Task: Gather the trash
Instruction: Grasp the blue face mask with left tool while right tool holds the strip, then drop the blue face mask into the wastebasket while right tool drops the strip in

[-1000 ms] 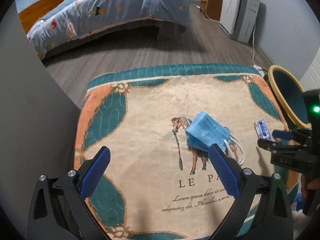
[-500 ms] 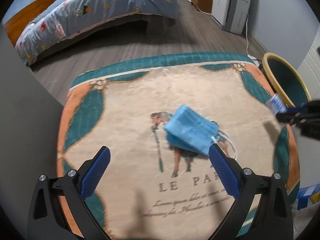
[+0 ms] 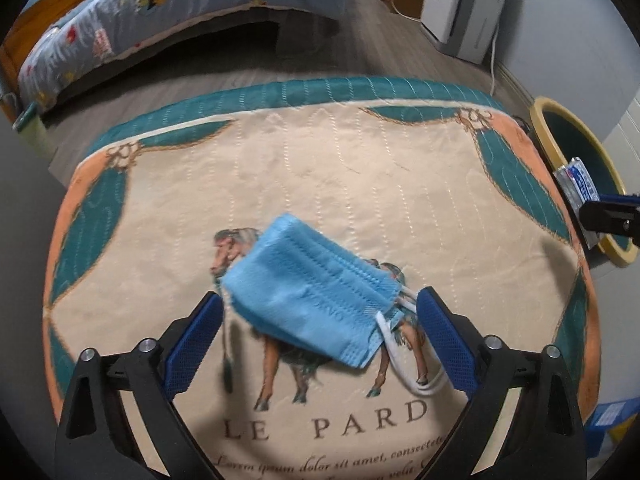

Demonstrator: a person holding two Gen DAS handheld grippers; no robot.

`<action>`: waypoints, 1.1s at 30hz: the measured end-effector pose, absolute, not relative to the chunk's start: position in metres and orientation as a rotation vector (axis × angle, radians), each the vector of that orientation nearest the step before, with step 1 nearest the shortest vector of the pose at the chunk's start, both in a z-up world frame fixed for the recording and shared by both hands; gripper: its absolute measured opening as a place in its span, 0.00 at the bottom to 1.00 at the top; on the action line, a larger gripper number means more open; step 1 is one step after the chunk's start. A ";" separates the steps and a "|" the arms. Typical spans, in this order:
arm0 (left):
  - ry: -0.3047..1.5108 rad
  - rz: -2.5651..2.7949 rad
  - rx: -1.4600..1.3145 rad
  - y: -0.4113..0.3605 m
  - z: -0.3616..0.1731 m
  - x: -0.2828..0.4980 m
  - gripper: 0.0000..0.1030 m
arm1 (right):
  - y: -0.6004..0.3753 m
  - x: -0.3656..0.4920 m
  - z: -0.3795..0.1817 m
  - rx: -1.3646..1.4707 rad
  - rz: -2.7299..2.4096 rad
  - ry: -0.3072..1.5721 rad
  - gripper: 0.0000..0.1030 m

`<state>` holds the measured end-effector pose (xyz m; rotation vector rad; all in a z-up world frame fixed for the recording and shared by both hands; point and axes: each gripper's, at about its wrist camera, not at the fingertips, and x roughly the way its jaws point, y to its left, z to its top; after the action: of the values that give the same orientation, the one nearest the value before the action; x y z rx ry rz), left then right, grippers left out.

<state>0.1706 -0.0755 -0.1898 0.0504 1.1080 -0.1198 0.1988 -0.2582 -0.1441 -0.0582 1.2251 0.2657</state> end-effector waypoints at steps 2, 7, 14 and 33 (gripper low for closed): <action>1.109 -0.141 0.067 -0.079 -0.194 0.170 0.86 | -0.257 0.199 -0.149 -0.057 0.274 1.238 0.22; 1.099 -0.174 0.092 -0.084 -0.197 0.170 0.77 | -0.254 0.199 -0.153 -0.066 0.293 1.251 0.22; 1.098 -0.214 0.099 -0.087 -0.191 0.167 0.53 | -0.251 0.197 -0.154 -0.087 0.304 1.254 0.22; 0.969 -0.281 0.073 -0.085 -0.124 0.164 0.15 | -0.249 0.200 -0.132 -0.091 0.344 1.204 0.22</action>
<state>0.1639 -0.0847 -0.1241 0.0730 0.9690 -0.2809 0.1996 -0.2487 -0.1321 -0.0906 1.2035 0.3436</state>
